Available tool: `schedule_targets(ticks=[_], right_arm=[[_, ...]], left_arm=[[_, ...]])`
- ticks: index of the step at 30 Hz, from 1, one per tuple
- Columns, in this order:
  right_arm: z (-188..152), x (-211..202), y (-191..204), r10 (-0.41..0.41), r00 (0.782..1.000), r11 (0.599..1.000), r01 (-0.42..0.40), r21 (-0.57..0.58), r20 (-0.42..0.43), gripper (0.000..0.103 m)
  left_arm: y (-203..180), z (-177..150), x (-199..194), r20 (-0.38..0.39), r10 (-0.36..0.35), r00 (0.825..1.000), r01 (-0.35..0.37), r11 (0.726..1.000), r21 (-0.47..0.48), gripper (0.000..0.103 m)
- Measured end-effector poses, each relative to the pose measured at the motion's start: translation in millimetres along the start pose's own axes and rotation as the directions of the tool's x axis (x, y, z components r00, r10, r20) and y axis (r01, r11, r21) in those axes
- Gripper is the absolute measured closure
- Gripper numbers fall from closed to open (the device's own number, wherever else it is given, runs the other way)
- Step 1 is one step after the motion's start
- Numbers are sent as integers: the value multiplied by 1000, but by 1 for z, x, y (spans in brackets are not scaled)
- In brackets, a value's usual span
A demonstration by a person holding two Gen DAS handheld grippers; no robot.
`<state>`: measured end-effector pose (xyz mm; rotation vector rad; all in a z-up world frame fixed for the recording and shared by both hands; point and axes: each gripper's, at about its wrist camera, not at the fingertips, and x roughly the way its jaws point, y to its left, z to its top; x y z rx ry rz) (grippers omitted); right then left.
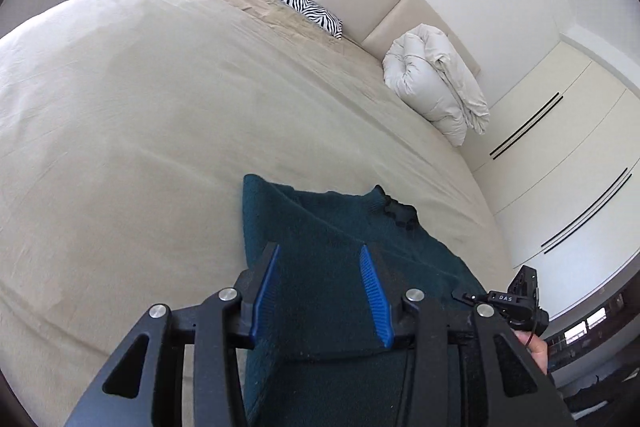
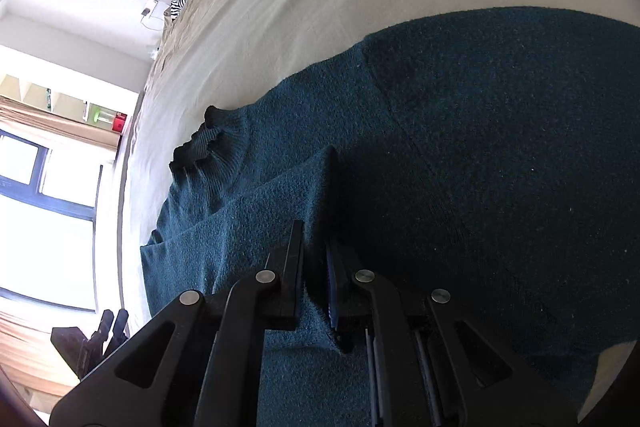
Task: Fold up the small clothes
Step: 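Lay the sleeve flat on the body and open the left tool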
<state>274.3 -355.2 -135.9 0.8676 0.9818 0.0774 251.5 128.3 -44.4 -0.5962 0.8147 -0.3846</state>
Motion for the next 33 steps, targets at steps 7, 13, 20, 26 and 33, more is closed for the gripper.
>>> schedule_targets(ticks=[7, 13, 20, 26, 33], right_arm=[[-10, -1, 3, -6, 1000, 999, 5, -39, -10, 94], [-12, -2, 7, -3, 1000, 999, 2, -42, -18, 92], [-20, -8, 20, 42, 998, 996, -46, -74, -56, 92], [-16, -12, 10, 26, 998, 999, -28, -42, -54, 84], [-21, -46, -7, 97, 995, 995, -98, 18, 36, 37]], left_arm=[[-8, 13, 30, -74, -23, 997, 23, 1000, 6, 64], [-24, -11, 44, -138, 23, 990, -10, 996, 93, 64], [17, 16, 82, -182, 65, 981, -58, 997, 48, 65], [41, 15, 92, -207, 98, 973, -85, 994, 70, 98], [38, 31, 91, -175, 53, 983, -47, 998, 39, 83]])
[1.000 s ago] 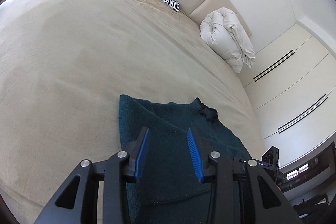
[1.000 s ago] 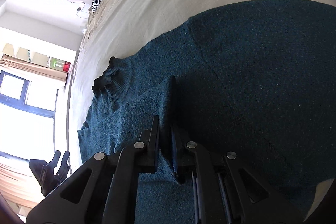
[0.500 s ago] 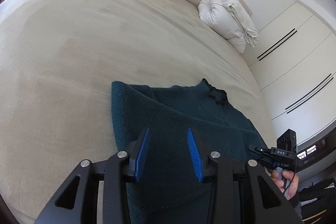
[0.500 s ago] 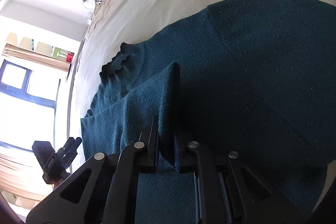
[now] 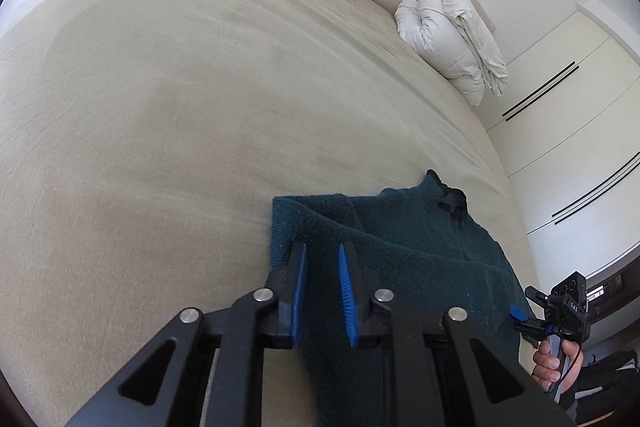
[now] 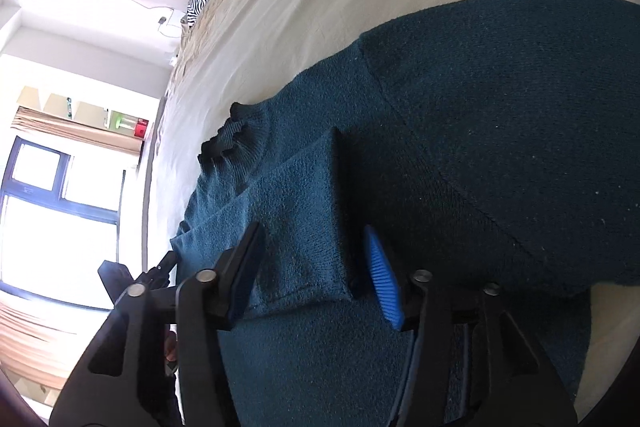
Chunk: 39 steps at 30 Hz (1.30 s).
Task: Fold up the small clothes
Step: 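Lay the sleeve flat on the body and open the left tool, then grasp the cuff of the other sleeve with the right tool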
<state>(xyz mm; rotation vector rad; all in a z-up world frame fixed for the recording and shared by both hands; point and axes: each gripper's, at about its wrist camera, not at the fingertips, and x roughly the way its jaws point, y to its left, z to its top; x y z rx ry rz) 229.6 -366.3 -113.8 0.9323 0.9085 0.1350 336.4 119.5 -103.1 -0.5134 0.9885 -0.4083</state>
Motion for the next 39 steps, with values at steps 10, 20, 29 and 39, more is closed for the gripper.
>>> schedule_targets(ticks=[10, 20, 29, 39], right_arm=[[-31, -12, 1, 56, 997, 998, -57, -17, -44, 37], [-86, -66, -27, 65, 998, 998, -65, -9, -23, 37], [-105, -210, -142, -71, 954, 975, 5, 222, 291, 37], [-73, -295, -260, -160, 848, 871, -119, 476, 505, 39]], left_arm=[[-6, -28, -14, -18, -22, 1000, 23, 998, 55, 85], [-16, -97, -52, -31, 75, 997, -69, 982, 175, 74], [-67, -133, -117, 110, 55, 992, -74, 981, 179, 40], [-129, -175, -71, -22, -98, 995, 100, 988, 118, 37]])
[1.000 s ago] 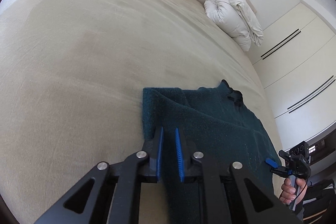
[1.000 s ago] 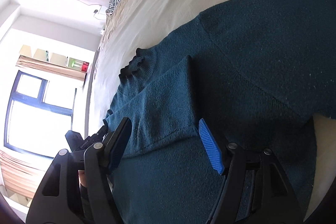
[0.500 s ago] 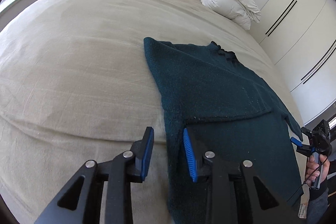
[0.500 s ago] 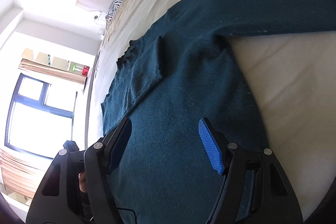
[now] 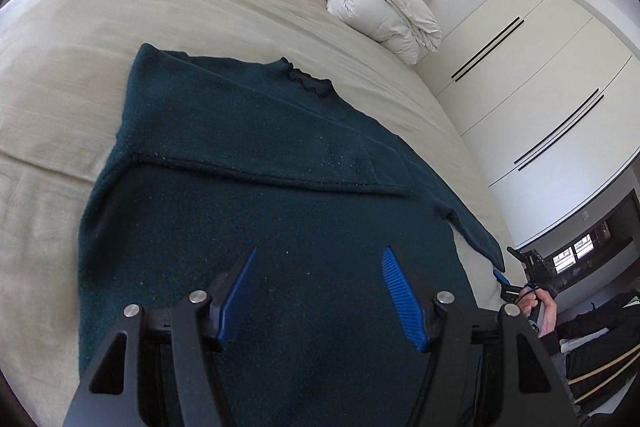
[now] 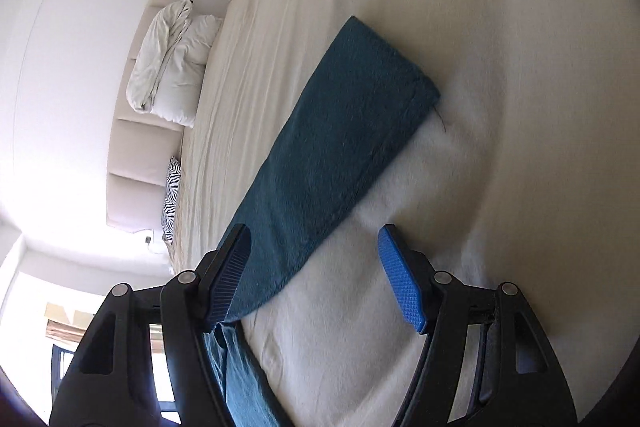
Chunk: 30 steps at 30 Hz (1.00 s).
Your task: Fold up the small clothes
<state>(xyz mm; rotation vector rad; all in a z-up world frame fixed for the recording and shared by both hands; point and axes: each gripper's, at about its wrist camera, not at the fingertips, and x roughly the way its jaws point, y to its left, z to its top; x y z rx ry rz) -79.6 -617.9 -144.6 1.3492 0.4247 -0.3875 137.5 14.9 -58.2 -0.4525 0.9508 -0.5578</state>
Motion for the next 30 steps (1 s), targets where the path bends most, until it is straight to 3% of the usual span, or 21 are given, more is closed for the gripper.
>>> schedule_targets(ticks=[3, 5, 9, 11, 14, 16, 17, 18, 20, 22, 24, 25, 26, 30], right_arm=[[28, 3, -13, 12, 1000, 999, -13, 48, 20, 46], [45, 4, -25, -9, 999, 997, 6, 79, 36, 67], [64, 4, -24, -54, 996, 996, 49, 69, 76, 87], [69, 2, -6, -92, 991, 996, 90, 18, 102, 93], [51, -3, 63, -126, 983, 965, 152, -214, 132, 93], [18, 3, 124, -138, 981, 884, 185, -429, 138, 93], [-5, 10, 157, -138, 982, 820, 187, -541, 131, 94], [-34, 16, 186, -140, 982, 739, 187, -648, 124, 94], [-104, 37, 236, -156, 983, 532, 169, -830, 100, 94], [-184, 57, 262, -180, 980, 327, 138, -935, 82, 94], [-256, 76, 262, -212, 974, 159, 112, -981, 76, 94], [-284, 88, 259, -234, 970, 109, 96, -989, 68, 94], [-306, 98, 253, -258, 965, 94, 67, -993, 41, 94], [-360, 130, 228, -359, 933, 107, 16, -994, -23, 91]], left_arm=[[-4, -3, 12, -17, -35, 999, 34, 998, -47, 37], [-5, -2, 16, -17, -34, 999, 33, 998, -61, 37], [1, 2, 20, -15, -40, 999, 38, 994, -100, 37], [6, 3, 20, -13, -38, 999, 37, 992, -118, 37], [12, 7, 21, -8, -51, 999, 49, 989, -141, 36], [13, 11, 24, 0, -69, 998, 69, 986, -153, 35], [13, 12, 24, 6, -78, 997, 78, 985, -157, 33], [13, 14, 26, 13, -85, 996, 86, 983, -163, 31], [14, 17, 29, 25, -108, 994, 111, 976, -186, 29], [14, 20, 35, 31, -135, 990, 139, 968, -210, 28], [11, 24, 43, 24, -163, 986, 164, 962, -218, 26], [9, 26, 48, 16, -177, 984, 176, 959, -222, 26], [6, 27, 53, 8, -191, 981, 188, 956, -227, 24], [2, 30, 78, -35, -236, 971, 218, 938, -269, 16]])
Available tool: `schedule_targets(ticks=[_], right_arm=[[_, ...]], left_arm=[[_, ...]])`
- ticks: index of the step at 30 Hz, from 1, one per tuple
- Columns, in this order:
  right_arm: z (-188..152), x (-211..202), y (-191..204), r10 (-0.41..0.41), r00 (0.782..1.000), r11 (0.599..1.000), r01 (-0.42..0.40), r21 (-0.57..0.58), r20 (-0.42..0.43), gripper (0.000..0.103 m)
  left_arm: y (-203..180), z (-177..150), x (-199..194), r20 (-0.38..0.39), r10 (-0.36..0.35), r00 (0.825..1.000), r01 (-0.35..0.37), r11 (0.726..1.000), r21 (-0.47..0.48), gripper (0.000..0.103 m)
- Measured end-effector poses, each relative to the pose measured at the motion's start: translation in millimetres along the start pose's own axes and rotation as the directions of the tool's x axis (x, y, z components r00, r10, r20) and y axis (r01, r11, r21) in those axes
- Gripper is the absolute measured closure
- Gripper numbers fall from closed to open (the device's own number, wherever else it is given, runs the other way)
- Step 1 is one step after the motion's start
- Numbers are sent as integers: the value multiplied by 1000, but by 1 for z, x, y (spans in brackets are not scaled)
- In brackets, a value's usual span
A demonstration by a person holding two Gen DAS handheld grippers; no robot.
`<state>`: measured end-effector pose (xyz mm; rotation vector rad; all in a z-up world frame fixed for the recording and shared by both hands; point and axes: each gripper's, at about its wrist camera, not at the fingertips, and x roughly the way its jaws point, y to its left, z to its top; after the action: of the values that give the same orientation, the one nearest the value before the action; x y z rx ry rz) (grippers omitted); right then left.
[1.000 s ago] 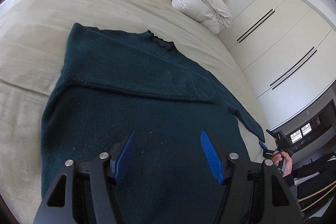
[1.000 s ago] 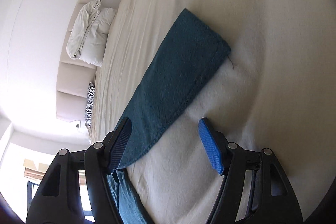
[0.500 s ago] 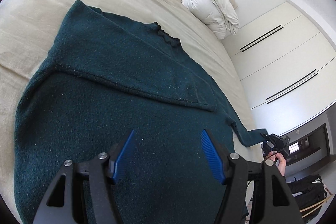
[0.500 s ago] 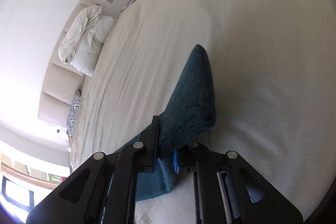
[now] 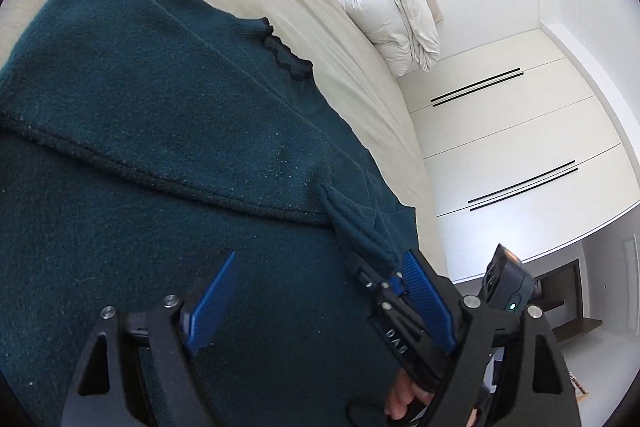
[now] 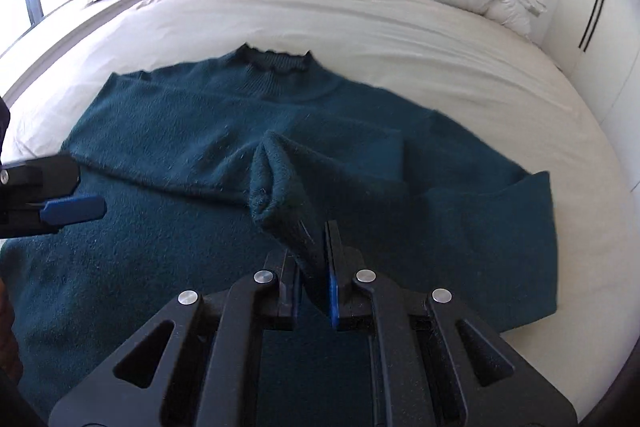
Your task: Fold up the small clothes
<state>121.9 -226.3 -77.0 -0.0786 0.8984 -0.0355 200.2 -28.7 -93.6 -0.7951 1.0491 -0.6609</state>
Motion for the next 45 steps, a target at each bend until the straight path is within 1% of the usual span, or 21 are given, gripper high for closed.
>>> schedule_targets(ticks=[1, 3, 4, 5, 6, 7, 10, 11, 12, 13, 14, 15, 17, 20, 24, 28, 31, 34, 36, 41, 45], right_arm=[[-20, -2, 10, 4, 1000, 1000, -4, 15, -2, 89], [-33, -9, 5, 33, 999, 999, -34, 32, 30, 83], [-40, -15, 1, 60, 998, 997, -61, 36, 34, 70], [-43, -17, -2, 92, 995, 994, -93, 50, 29, 45], [-47, -21, -7, 121, 992, 990, -124, 71, 38, 35], [-55, -29, -10, 142, 988, 985, -147, 91, 58, 31], [-68, -36, -22, 184, 981, 969, -191, 155, 56, 31], [-76, -42, -32, 215, 975, 955, -222, 195, 60, 31], [-85, -45, -40, 249, 966, 936, -257, 239, 67, 31], [-93, -48, -47, 270, 960, 919, -280, 279, 72, 31], [-101, -49, -54, 280, 957, 905, -289, 311, 75, 32], [-108, -51, -61, 287, 955, 894, -297, 337, 79, 32], [-120, -52, -71, 295, 952, 877, -305, 372, 83, 32], [-134, -56, -82, 316, 942, 850, -333, 408, 110, 32], [-140, -54, -86, 331, 936, 833, -349, 430, 119, 32], [-144, -56, -84, 322, 940, 840, -339, 424, 114, 32], [-143, -53, -83, 323, 940, 839, -339, 426, 112, 32], [-141, -52, -84, 326, 939, 836, -341, 430, 110, 32], [-134, -49, -86, 335, 935, 829, -350, 436, 113, 32], [-134, -47, -94, 366, 921, 795, -382, 470, 129, 32], [-131, -46, -103, 395, 907, 764, -413, 496, 147, 32]], left_arm=[[0, 0, 8, -19, -7, 1000, 7, 1000, -16, 16], [-5, -1, 24, -50, -6, 999, 4, 1000, -26, 15], [-9, -1, 31, -62, -5, 998, 4, 1000, -18, 15], [-15, -2, 39, -72, 0, 997, 0, 1000, -6, 15], [-20, -1, 48, -86, 9, 996, -8, 1000, 6, 15], [-25, -1, 56, -99, 18, 995, -16, 1000, 15, 15], [-41, 2, 80, -128, 79, 989, -70, 995, 72, 19], [-45, 3, 87, -136, 104, 985, -92, 991, 93, 30], [-48, 3, 94, -146, 130, 981, -115, 987, 110, 48], [-50, 5, 99, -156, 158, 975, -140, 983, 121, 60], [-50, 6, 105, -165, 186, 969, -165, 977, 131, 83], [-52, 7, 108, -167, 209, 963, -186, 972, 145, 93], [-61, 8, 105, -162, 220, 962, -190, 965, 182, 94], [-94, 8, 86, -96, 249, 964, -209, 928, 307, 94], [-144, 19, 52, 29, 257, 966, -240, 850, 468, 94], [-176, 38, 26, 109, 237, 965, -257, 789, 557, 94], [-181, 43, 14, 149, 246, 958, -286, 752, 594, 94], [-156, 60, 6, 151, 264, 953, -303, 781, 546, 94], [-125, 73, 4, 145, 293, 945, -326, 806, 494, 94], [-59, 90, -7, 143, 387, 911, -411, 815, 409, 94], [-19, 96, -6, 101, 417, 903, -424, 834, 353, 94]])
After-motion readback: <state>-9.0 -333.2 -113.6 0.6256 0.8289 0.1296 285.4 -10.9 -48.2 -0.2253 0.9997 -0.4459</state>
